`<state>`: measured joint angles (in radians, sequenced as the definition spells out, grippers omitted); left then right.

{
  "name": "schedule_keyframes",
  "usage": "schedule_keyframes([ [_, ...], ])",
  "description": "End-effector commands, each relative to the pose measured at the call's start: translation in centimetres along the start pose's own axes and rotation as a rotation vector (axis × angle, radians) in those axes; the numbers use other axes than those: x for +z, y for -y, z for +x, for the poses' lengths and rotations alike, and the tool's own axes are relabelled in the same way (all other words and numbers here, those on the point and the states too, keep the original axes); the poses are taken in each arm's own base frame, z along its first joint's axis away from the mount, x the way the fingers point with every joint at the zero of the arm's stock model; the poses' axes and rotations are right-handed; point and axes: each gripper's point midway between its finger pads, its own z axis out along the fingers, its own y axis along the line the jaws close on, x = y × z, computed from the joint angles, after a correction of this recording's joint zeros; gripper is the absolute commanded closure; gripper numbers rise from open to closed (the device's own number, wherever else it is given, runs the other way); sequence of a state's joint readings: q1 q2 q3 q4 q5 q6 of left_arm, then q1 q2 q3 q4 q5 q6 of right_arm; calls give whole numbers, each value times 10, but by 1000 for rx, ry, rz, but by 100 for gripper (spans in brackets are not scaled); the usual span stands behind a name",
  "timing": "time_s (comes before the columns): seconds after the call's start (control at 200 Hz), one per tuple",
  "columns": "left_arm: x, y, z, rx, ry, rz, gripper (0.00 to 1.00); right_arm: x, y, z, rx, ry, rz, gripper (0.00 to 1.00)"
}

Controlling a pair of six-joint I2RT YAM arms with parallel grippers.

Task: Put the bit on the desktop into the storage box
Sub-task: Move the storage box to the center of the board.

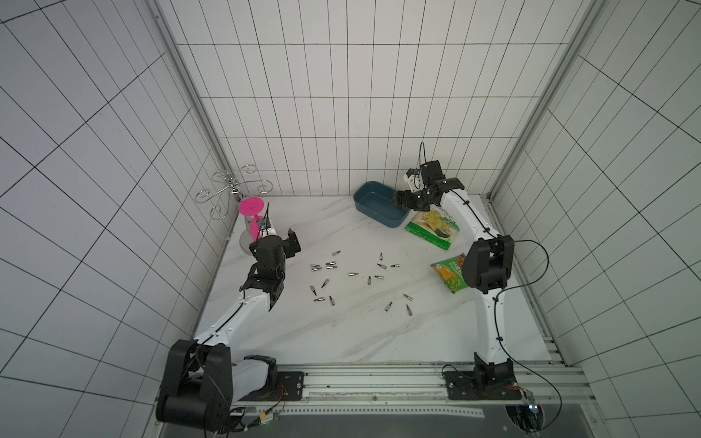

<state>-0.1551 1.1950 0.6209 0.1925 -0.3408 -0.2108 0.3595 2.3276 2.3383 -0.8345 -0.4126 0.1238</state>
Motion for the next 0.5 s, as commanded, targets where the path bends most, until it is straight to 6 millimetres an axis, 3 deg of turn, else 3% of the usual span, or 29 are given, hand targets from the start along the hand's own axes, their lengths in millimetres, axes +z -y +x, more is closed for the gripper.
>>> schedule_keyframes([
  [0.0, -6, 10, -1, 11, -27, 18, 2, 11, -23, 3, 4, -45, -82, 1],
  [0.23, -20, 28, 9, 4, -76, 70, 2, 39, -28, 7, 20, -67, -147, 1],
  [0.495, -29, 44, 25, 30, -120, 95, 2, 67, -32, 32, 30, -146, -184, 1],
])
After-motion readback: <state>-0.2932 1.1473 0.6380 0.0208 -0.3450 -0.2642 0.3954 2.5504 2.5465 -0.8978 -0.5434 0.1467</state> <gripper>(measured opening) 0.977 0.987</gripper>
